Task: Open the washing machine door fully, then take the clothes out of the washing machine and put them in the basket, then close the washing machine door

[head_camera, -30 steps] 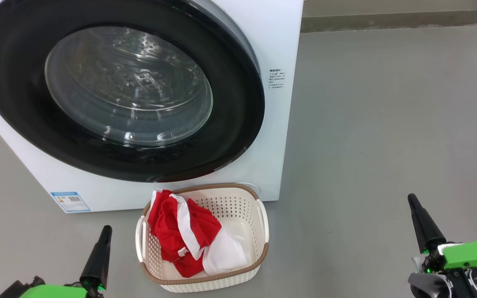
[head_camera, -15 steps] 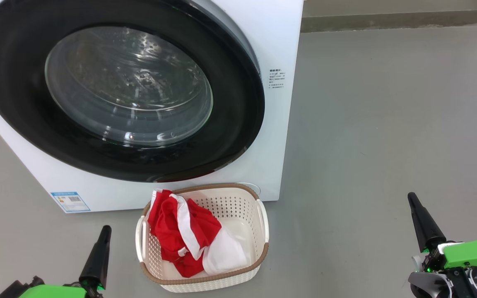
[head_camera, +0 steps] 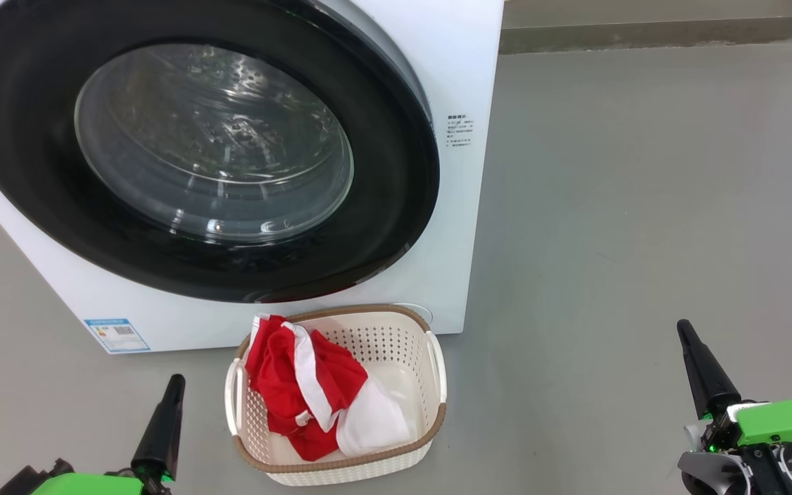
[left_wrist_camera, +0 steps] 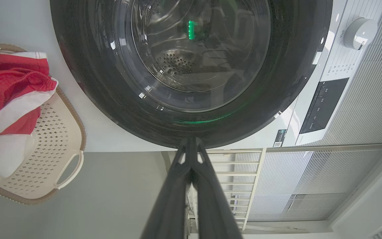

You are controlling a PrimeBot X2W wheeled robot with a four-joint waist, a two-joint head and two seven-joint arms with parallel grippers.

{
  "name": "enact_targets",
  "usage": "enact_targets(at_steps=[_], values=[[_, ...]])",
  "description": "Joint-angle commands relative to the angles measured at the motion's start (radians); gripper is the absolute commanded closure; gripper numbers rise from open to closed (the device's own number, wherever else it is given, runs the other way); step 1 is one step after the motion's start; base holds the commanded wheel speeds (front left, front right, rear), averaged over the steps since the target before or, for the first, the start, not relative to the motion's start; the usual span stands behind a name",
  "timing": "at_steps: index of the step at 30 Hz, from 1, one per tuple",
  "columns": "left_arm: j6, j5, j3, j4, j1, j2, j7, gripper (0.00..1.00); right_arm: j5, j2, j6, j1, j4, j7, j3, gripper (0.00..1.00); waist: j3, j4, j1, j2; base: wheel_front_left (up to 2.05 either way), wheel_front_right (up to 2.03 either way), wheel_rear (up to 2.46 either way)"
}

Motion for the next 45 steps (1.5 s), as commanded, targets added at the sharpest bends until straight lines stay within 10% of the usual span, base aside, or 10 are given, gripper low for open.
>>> enact_targets(at_steps=[1,45], values=[[-0.007,0.003,0.036,-0.027,-0.029,0.013,0.004,1.00,0.002,-0.010,0.001,-0.041,-0.029,0.005,0.013,1.00,0.000,0.000,0.0000,-0.0001,0.00,0.00,0.00],[-0.007,0.009,0.044,-0.026,-0.030,0.008,0.011,1.00,0.000,-0.008,0.001,-0.041,-0.029,0.008,0.010,1.00,0.000,0.000,0.0000,-0.0001,0.00,0.00,0.00]])
